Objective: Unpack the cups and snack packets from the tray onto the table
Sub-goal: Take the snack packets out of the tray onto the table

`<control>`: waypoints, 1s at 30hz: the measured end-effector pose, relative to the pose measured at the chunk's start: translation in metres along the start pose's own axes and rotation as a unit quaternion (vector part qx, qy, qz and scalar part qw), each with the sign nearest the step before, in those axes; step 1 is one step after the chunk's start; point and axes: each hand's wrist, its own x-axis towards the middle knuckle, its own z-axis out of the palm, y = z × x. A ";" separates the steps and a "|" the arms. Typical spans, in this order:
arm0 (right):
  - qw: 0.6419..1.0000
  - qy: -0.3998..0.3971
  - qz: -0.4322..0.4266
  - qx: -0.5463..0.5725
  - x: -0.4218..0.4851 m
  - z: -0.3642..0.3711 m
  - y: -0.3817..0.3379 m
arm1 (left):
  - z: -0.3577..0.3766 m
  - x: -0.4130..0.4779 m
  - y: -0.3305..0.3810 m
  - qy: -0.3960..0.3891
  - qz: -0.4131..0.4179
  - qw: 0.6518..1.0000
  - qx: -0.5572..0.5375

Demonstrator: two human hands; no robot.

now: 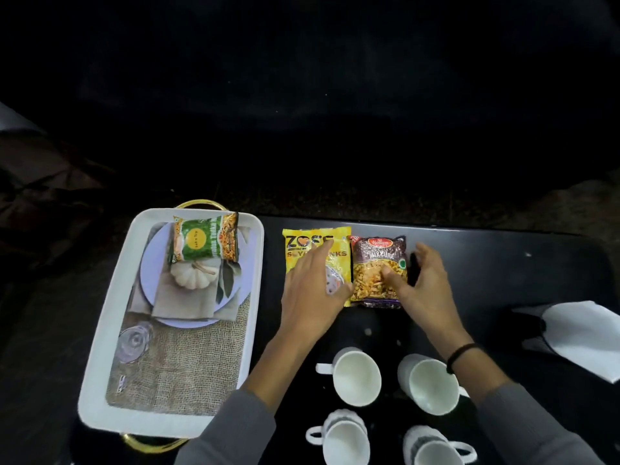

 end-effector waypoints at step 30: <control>0.922 -0.054 -0.170 -0.342 -0.018 0.034 -0.024 | -0.005 -0.006 -0.037 -0.058 0.069 0.961 0.263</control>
